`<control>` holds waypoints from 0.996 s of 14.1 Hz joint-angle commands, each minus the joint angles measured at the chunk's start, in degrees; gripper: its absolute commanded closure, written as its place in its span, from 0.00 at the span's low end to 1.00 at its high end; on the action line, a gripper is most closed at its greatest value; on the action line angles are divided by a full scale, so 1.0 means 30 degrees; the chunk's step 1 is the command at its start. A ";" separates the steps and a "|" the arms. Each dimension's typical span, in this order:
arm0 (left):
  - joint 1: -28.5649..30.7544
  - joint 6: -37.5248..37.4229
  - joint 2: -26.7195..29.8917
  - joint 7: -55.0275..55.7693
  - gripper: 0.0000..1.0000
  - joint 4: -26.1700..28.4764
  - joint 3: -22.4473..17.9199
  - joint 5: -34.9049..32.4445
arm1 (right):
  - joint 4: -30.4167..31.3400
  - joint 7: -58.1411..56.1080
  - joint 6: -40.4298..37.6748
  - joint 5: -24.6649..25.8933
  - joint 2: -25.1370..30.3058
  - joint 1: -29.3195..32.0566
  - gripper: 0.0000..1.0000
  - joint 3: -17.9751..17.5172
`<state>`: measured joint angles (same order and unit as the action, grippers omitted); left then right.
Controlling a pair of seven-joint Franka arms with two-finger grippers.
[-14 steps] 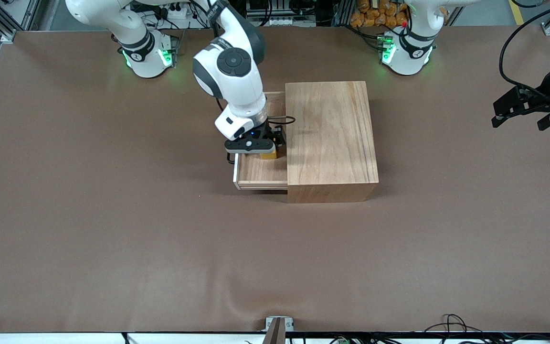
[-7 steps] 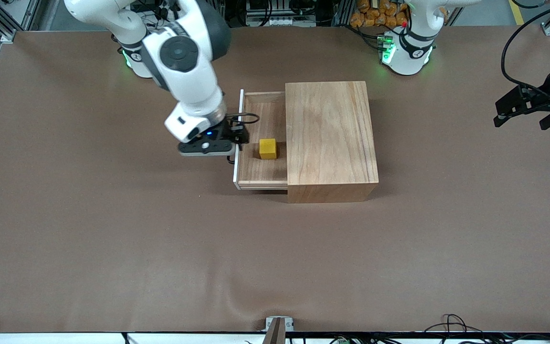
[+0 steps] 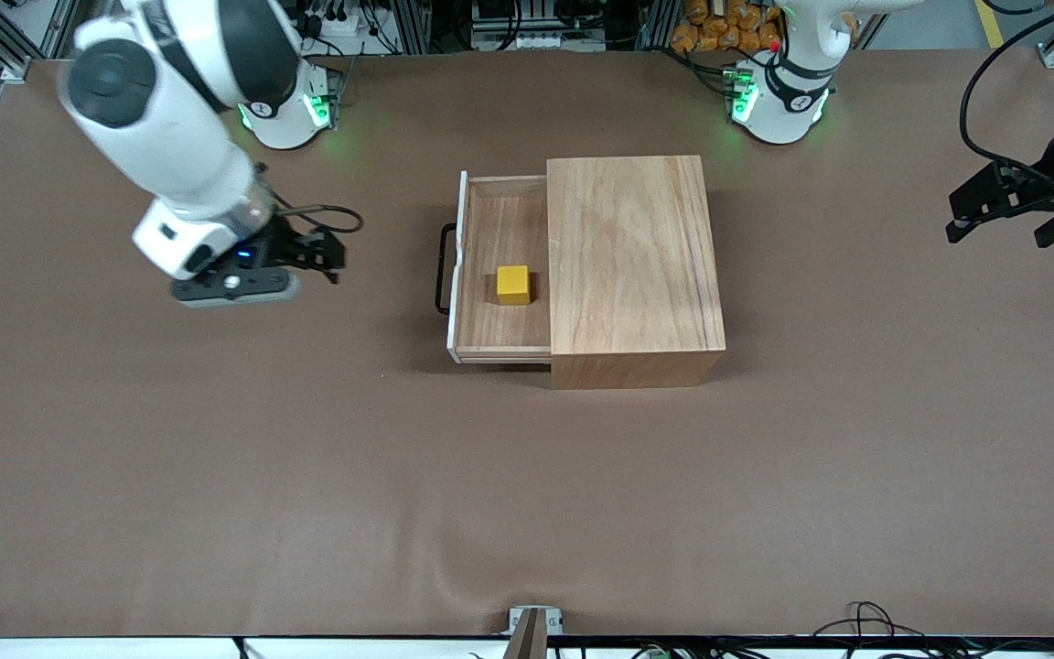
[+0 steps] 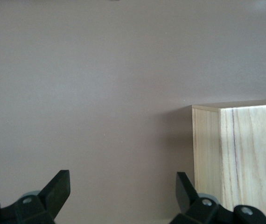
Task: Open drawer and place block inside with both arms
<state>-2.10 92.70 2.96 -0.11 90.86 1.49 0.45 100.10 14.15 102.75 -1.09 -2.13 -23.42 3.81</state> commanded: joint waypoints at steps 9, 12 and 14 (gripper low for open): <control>-0.0001 -0.0403 -0.0080 0.0212 0.00 -0.0287 0.0003 -0.0413 | -0.2774 -0.5597 -0.6734 -0.1572 0.2322 0.6811 0.00 -0.0685; -0.0177 -0.0636 -0.0109 0.0360 0.00 -0.0288 0.0120 -0.0442 | -0.4738 -0.5568 -0.8376 -0.1543 0.2147 0.8299 0.00 -0.1588; -0.0177 -0.0637 -0.0109 0.0331 0.00 -0.0318 0.0149 -0.0443 | -0.5007 -0.5421 -0.8615 -0.1251 0.2117 0.8745 0.00 -0.1828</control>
<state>-2.24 91.93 2.86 -0.08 90.87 1.75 0.44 86.96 -2.40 78.44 -5.14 4.70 -0.10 0.38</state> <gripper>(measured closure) 0.000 0.000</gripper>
